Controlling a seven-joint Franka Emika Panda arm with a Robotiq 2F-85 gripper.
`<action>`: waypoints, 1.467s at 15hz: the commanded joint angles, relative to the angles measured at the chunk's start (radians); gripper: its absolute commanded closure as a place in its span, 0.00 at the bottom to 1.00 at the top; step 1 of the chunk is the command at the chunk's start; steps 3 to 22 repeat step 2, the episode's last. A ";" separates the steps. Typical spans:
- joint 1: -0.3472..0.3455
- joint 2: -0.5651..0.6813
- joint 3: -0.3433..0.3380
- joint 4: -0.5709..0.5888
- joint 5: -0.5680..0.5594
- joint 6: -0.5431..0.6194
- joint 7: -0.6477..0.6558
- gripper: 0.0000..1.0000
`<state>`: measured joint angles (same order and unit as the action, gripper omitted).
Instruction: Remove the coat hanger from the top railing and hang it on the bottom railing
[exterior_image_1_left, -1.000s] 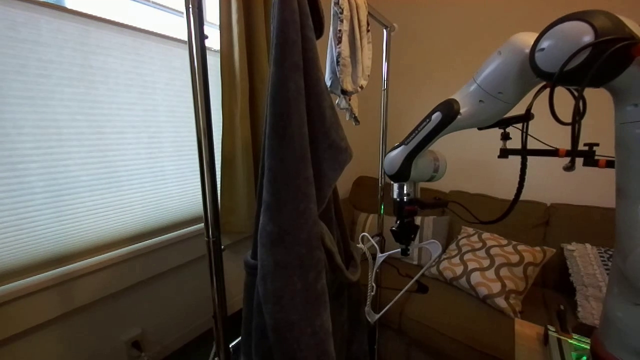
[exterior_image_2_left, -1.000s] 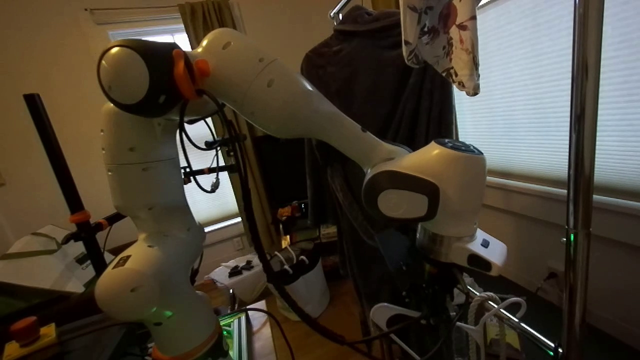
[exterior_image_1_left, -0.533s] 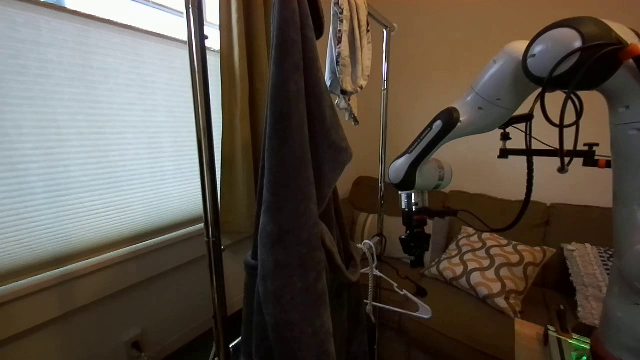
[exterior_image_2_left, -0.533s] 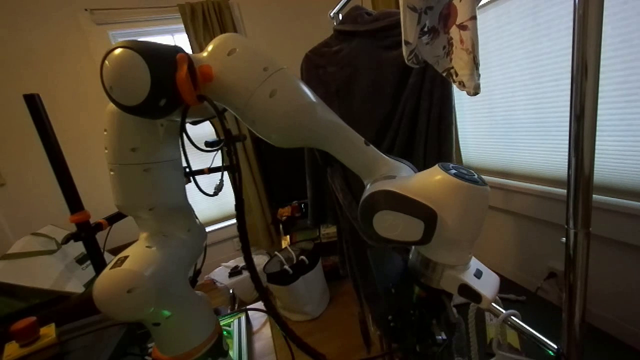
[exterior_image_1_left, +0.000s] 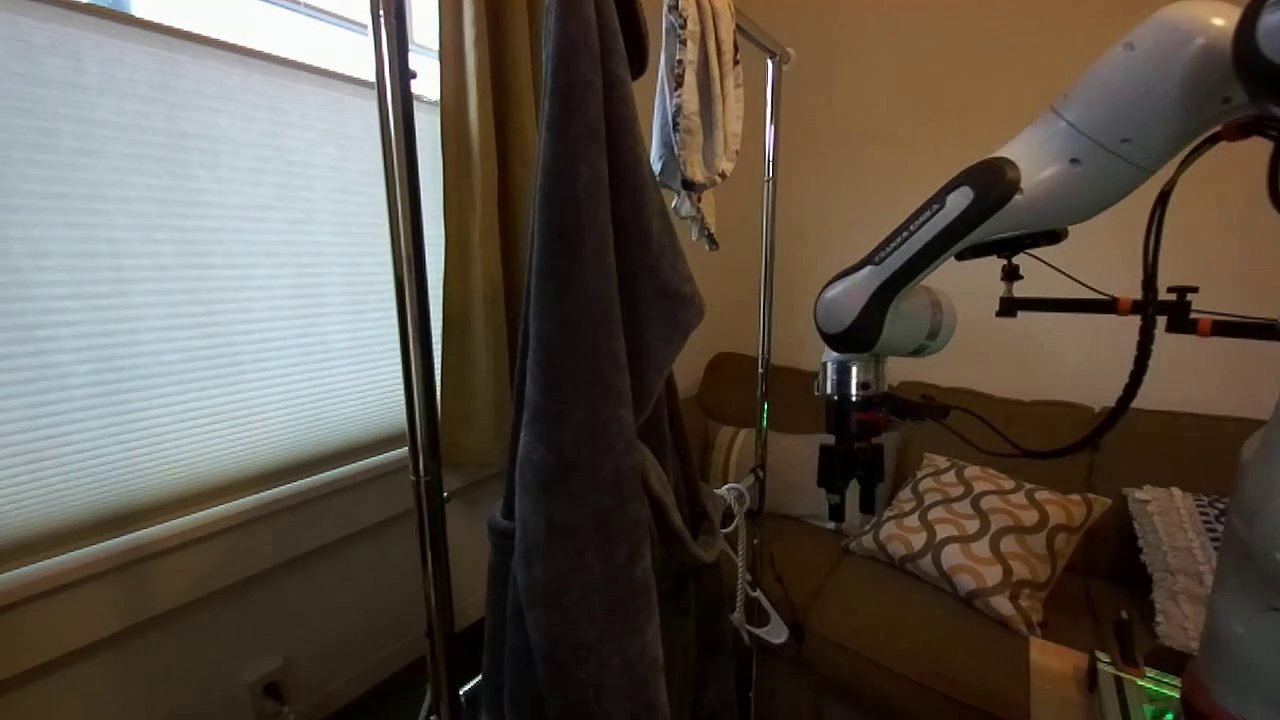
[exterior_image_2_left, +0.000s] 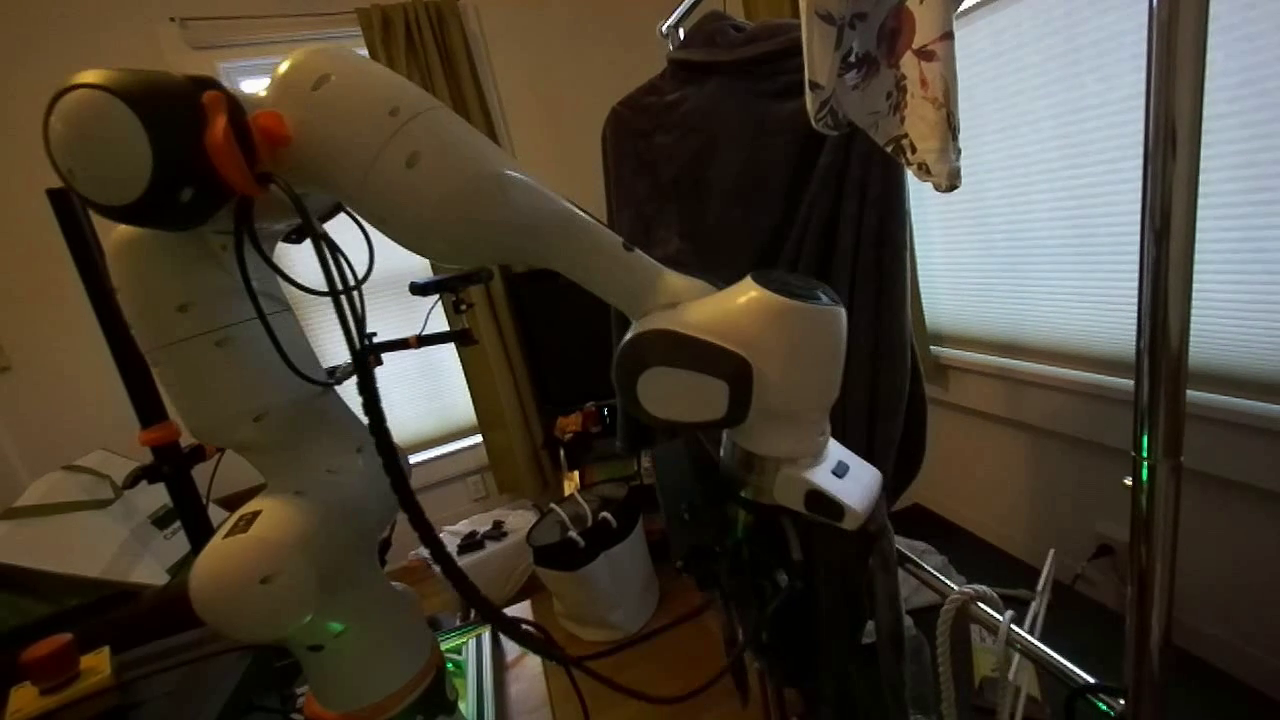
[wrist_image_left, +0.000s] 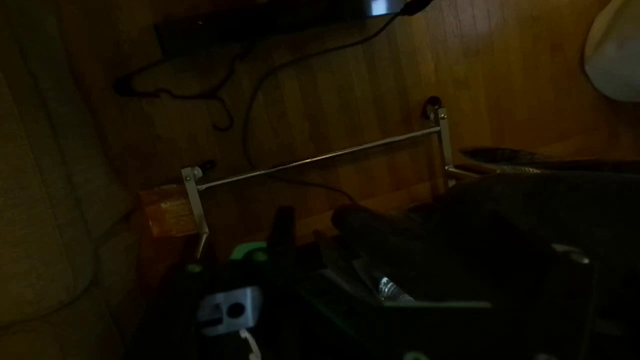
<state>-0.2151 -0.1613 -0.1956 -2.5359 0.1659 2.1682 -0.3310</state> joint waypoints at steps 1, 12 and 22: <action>0.020 -0.029 -0.014 -0.014 -0.004 0.001 0.004 0.00; 0.021 -0.036 -0.015 -0.014 -0.004 0.000 0.004 0.00; 0.021 -0.036 -0.015 -0.014 -0.004 0.000 0.004 0.00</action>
